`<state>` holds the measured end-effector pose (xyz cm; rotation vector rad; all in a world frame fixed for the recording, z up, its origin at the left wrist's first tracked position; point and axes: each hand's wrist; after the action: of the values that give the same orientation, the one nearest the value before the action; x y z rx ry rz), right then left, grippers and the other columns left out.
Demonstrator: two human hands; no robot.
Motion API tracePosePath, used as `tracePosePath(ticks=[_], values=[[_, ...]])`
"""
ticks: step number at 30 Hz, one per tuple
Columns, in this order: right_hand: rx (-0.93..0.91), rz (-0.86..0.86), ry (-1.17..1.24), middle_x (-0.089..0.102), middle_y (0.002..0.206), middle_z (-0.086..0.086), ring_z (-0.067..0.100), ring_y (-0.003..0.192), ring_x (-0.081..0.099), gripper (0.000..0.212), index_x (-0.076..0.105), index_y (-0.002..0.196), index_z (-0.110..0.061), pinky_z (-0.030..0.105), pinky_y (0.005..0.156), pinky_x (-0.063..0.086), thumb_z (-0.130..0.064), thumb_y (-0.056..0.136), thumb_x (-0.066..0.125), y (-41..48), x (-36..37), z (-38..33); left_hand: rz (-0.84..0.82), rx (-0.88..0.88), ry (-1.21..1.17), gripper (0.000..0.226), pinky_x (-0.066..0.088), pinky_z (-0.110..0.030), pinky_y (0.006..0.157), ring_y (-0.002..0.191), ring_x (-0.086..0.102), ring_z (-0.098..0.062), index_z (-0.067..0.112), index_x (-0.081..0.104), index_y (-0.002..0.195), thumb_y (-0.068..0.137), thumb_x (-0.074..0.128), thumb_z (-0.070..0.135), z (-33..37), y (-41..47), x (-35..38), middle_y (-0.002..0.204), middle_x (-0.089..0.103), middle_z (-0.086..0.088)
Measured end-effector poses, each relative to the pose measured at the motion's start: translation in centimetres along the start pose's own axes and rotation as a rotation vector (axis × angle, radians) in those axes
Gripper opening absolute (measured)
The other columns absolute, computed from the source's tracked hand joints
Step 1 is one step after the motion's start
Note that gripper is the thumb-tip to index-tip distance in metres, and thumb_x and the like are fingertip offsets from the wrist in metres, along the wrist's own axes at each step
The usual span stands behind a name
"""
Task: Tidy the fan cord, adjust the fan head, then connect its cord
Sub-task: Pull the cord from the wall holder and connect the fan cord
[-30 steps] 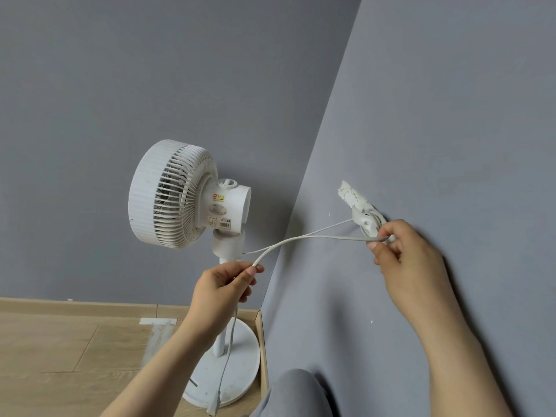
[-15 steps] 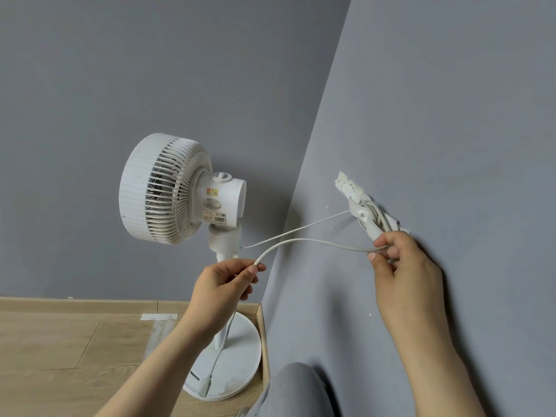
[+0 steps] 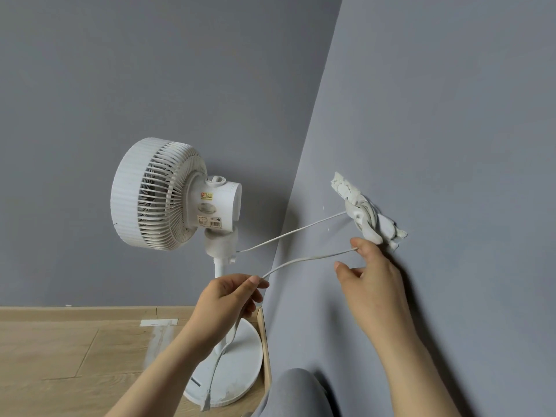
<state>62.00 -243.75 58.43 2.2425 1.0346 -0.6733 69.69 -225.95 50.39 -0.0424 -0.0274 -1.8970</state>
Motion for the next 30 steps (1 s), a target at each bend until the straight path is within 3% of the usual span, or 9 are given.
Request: tracePosePath(ticks=[6, 10, 13, 16, 19, 22, 25, 30], values=[[-0.008, -0.051, 0.038, 0.051, 0.103, -0.007, 0.014, 0.094, 0.058, 0.055, 0.039, 0.142, -0.021, 0.021, 0.082, 0.038, -0.018, 0.09, 0.057, 0.7, 1.2, 0.1, -0.041, 0.009, 0.009, 0.022, 0.054, -0.026, 0.066, 0.062, 0.059, -0.013, 0.013, 0.078, 0.087, 0.093, 0.058, 0.019, 0.3, 0.4, 0.0, 0.069, 0.068, -0.003], [-0.057, -0.072, 0.033, 0.059, 0.116, -0.013, 0.016, 0.084, 0.064, 0.048, 0.046, 0.136, -0.02, 0.026, 0.081, 0.046, -0.016, 0.089, 0.057, 1.0, 1.8, 0.2, 0.009, 0.022, 0.045, 0.01, 0.054, -0.015, 0.062, 0.059, 0.064, -0.007, 0.011, 0.079, 0.083, 0.084, 0.069, 0.011, 0.2, 0.7, -0.1, 0.066, 0.073, -0.004], [-0.131, -0.109, -0.018, 0.07, 0.101, -0.011, 0.016, 0.069, 0.065, 0.036, 0.057, 0.124, -0.023, 0.034, 0.079, 0.053, -0.022, 0.089, 0.057, 0.8, 2.0, -0.3, 0.082, 0.12, 0.271, 0.009, 0.047, -0.01, 0.058, 0.057, 0.06, -0.003, 0.022, 0.079, 0.077, 0.082, 0.074, 0.016, -0.5, 1.1, -0.4, 0.067, 0.074, -0.001], [-0.227, -0.094, -0.073, 0.07, 0.087, -0.012, 0.008, 0.065, 0.058, 0.027, 0.065, 0.113, -0.027, 0.029, 0.074, 0.052, -0.025, 0.086, 0.062, 1.0, 1.8, -1.4, 0.211, 0.344, 0.602, 0.009, 0.04, -0.012, 0.052, 0.057, 0.056, -0.008, 0.025, 0.078, 0.075, 0.081, 0.074, 0.02, -1.1, 1.5, -0.4, 0.062, 0.064, 0.006], [-0.291, -0.101, -0.117, 0.066, 0.09, -0.014, 0.004, 0.07, 0.058, 0.023, 0.067, 0.106, -0.027, 0.025, 0.075, 0.051, -0.023, 0.083, 0.066, 1.8, 1.5, -2.5, 0.302, 0.549, 0.833, 0.01, 0.03, -0.014, 0.044, 0.049, 0.046, -0.006, 0.024, 0.075, 0.071, 0.079, 0.076, 0.018, -1.2, 1.8, -0.3, 0.058, 0.052, 0.012], [-0.323, -0.167, -0.294, 0.061, 0.095, -0.012, 0.008, 0.083, 0.056, 0.023, 0.069, 0.103, -0.026, 0.025, 0.079, 0.047, -0.018, 0.082, 0.064, 2.7, 1.8, -2.7, 0.343, 0.614, 0.838, 0.009, 0.029, -0.012, 0.043, 0.046, 0.048, -0.01, 0.02, 0.073, 0.071, 0.079, 0.07, 0.02, -0.9, 1.9, -0.4, 0.062, 0.054, 0.013], [-0.328, -0.197, -0.399, 0.065, 0.1, -0.008, 0.013, 0.084, 0.057, 0.023, 0.071, 0.095, -0.025, 0.028, 0.077, 0.048, -0.011, 0.081, 0.06, 3.5, 2.5, -2.6, 0.355, 0.621, 0.819, 0.011, 0.039, -0.022, 0.043, 0.046, 0.05, -0.015, 0.015, 0.068, 0.074, 0.085, 0.067, 0.018, -1.1, 2.0, -0.4, 0.067, 0.06, 0.007], [-0.312, -0.23, -0.52, 0.071, 0.089, -0.005, 0.017, 0.086, 0.064, 0.025, 0.073, 0.082, -0.025, 0.029, 0.072, 0.052, -0.007, 0.079, 0.058, 5.1, 3.2, -3.3, 0.265, 0.496, 0.698, 0.009, 0.05, -0.035, 0.053, 0.056, 0.059, -0.016, 0.014, 0.058, 0.086, 0.092, 0.06, 0.019, -1.5, 2.0, -0.3, 0.063, 0.063, 0.007]])
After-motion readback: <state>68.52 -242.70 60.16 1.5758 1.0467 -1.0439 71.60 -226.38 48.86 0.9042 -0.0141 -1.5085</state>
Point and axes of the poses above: each hand's wrist, its own y-axis towards the middle knuckle, its own x-axis out of the palm, z = x × y
